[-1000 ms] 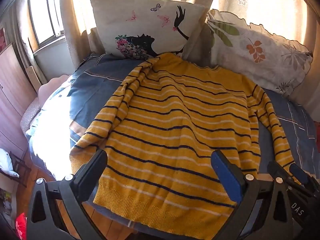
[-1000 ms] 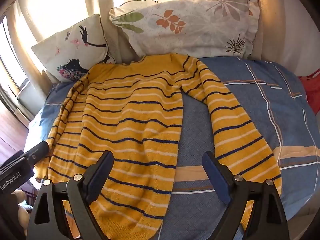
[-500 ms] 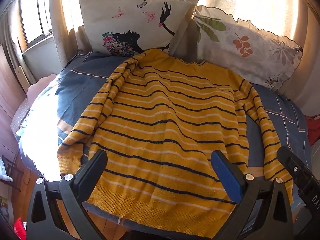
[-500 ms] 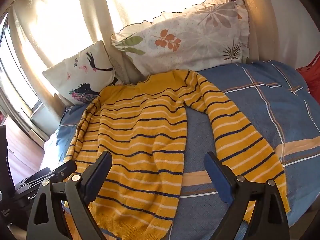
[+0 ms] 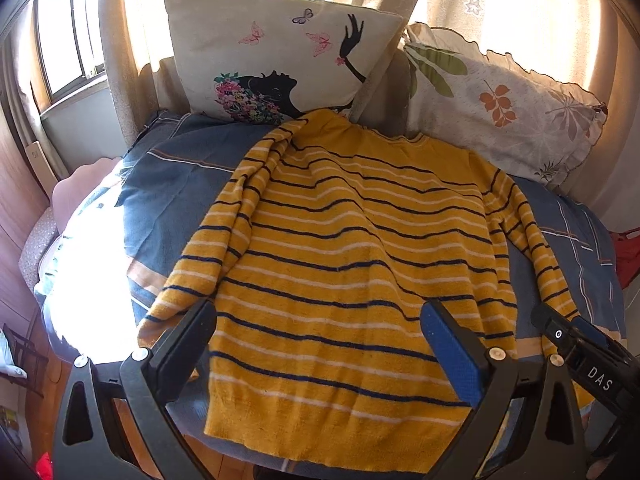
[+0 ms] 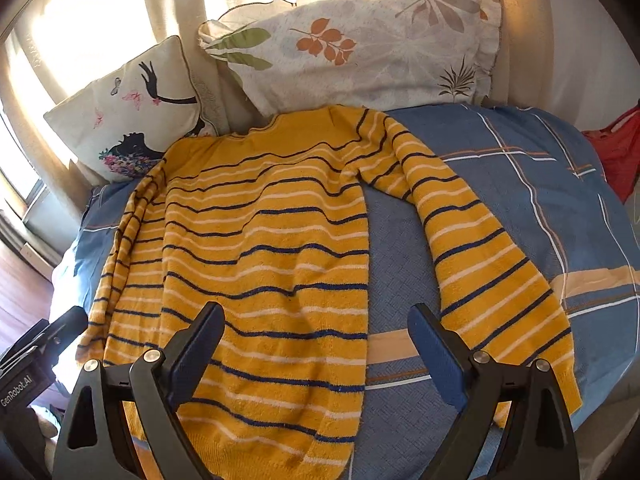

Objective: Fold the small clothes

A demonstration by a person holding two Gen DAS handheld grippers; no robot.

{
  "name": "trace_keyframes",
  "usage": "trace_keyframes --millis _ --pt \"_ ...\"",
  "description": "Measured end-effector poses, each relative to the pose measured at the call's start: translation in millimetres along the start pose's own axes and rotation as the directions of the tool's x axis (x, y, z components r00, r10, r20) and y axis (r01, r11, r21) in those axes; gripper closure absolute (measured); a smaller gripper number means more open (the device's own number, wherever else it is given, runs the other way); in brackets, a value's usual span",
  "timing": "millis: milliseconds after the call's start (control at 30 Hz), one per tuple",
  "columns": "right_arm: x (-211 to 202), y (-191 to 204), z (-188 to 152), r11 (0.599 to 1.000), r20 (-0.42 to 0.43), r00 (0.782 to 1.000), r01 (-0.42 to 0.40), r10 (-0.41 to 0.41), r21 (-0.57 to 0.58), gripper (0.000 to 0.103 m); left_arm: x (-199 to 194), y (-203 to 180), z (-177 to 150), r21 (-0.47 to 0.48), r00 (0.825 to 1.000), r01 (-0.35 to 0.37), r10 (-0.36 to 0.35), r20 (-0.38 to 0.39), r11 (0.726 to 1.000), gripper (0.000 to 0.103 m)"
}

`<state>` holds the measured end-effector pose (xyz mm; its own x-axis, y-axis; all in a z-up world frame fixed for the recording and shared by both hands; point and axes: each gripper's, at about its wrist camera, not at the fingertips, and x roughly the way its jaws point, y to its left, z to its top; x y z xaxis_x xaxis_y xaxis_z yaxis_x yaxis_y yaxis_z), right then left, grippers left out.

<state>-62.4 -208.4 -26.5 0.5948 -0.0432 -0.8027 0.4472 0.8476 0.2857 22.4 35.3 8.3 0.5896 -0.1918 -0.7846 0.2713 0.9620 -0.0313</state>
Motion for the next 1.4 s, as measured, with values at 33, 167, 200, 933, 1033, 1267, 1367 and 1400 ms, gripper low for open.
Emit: trace_keyframes --millis 33,167,200,933,1033,1267,1367,1400 --pt "4.4 3.5 1.2 1.0 -0.014 1.0 0.007 -0.006 0.013 0.009 2.2 9.5 4.7 -0.003 1.0 -0.009 0.009 -0.003 1.0 0.001" --pt "18.0 30.6 0.1 0.998 -0.042 0.998 0.053 -0.052 0.023 0.009 9.9 56.3 21.1 -0.042 0.999 -0.042 0.042 -0.007 0.998 0.002" --pt "18.6 39.8 -1.5 0.998 -0.036 0.997 0.063 -0.063 0.018 0.009 13.8 69.1 25.0 -0.051 0.999 -0.049 0.048 -0.015 0.998 0.003" --pt "27.9 74.4 -39.6 0.966 -0.153 0.964 0.236 -0.219 0.106 0.01 153.3 145.2 51.4 0.026 0.959 0.034 -0.025 -0.284 0.999 0.093" --pt "30.1 74.1 -41.5 0.964 -0.163 0.963 0.237 -0.217 0.118 0.01 155.0 186.3 63.4 0.002 0.96 -0.078 0.075 -0.27 0.997 0.093" --pt "31.2 58.1 -39.9 0.95 -0.17 0.964 0.236 -0.203 0.205 0.01 111.0 222.6 59.4 -0.084 0.971 0.004 -0.024 -0.236 0.996 0.09" --pt "35.6 50.8 -39.4 0.944 -0.178 0.967 0.223 -0.183 0.243 0.01 93.9 204.7 42.4 -0.086 0.95 0.149 -0.167 -0.263 0.985 0.078" --pt "37.2 50.7 -40.4 0.943 -0.182 0.967 0.22 -0.178 0.25 0.01 93.1 192.3 34.7 -0.08 0.934 0.205 -0.22 -0.283 0.975 0.075"
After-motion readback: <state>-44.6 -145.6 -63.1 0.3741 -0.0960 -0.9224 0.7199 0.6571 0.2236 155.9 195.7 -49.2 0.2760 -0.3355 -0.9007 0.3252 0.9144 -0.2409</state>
